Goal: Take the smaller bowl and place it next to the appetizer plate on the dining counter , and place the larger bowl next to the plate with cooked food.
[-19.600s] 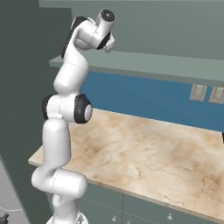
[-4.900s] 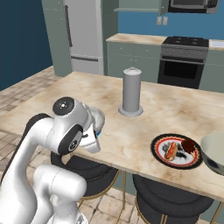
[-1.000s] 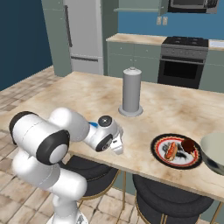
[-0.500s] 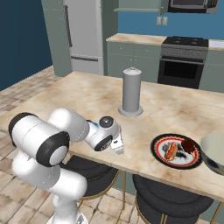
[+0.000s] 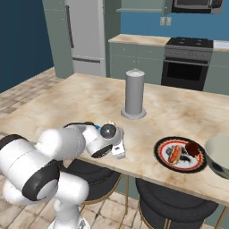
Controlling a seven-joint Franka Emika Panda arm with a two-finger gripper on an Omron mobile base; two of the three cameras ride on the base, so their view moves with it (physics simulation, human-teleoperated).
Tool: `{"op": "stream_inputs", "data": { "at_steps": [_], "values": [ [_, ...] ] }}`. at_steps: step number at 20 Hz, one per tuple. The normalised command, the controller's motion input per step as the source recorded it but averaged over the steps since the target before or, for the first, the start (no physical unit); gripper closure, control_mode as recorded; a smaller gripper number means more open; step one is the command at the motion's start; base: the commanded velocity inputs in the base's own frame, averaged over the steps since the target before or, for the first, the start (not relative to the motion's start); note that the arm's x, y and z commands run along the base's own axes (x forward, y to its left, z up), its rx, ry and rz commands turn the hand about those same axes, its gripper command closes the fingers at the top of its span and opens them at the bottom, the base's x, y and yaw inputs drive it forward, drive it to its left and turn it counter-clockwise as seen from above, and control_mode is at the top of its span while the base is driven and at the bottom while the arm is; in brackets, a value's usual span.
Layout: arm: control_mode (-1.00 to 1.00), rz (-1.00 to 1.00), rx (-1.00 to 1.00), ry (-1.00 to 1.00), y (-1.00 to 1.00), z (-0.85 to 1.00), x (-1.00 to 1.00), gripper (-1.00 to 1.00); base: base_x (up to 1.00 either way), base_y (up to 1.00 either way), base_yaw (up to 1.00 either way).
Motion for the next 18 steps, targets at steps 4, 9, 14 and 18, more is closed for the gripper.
{"op": "stream_inputs", "data": {
  "at_steps": [4,9,14,18],
  "values": [
    [-1.0,0.0,0.07,-0.01,0.09,0.69,-0.77,-1.0,0.0,0.0,0.0],
    [-1.0,0.05,0.03,0.0,0.28,0.81,-0.81,-1.0,0.0,0.0,0.0],
    [-1.0,0.08,0.0,0.0,0.07,1.0,-0.7,-1.0,0.0,0.0,0.0],
    [-1.0,0.09,0.0,0.01,0.1,1.0,-0.86,-1.0,0.0,0.0,0.0]
  ]
}}
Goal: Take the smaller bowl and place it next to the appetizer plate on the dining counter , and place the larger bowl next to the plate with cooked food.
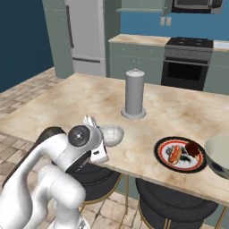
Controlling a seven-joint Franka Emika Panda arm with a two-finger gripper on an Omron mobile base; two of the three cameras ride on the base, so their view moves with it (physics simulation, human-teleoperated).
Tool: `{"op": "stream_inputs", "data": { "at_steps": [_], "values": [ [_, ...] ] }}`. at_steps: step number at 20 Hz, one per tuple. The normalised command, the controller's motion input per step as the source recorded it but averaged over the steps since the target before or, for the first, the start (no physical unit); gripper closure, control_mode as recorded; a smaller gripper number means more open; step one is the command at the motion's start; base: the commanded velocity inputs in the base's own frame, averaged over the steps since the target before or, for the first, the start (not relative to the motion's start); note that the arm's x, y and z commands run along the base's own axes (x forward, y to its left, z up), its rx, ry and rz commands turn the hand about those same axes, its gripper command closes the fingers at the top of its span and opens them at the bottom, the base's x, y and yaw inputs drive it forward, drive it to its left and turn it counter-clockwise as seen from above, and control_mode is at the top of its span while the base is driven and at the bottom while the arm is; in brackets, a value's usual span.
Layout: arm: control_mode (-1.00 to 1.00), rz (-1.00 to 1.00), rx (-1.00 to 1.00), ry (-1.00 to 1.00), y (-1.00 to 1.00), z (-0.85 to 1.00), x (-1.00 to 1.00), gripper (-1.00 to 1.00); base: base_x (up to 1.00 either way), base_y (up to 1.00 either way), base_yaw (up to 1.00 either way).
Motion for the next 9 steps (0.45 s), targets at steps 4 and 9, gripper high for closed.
{"op": "stream_inputs", "data": {
  "at_steps": [4,9],
  "values": [
    [-1.0,0.08,0.0,0.01,0.26,1.0,-0.91,-1.0,0.0,0.0,0.0],
    [-1.0,0.08,0.0,0.08,0.34,1.0,-0.86,-1.0,0.0,0.0,0.0]
  ]
}}
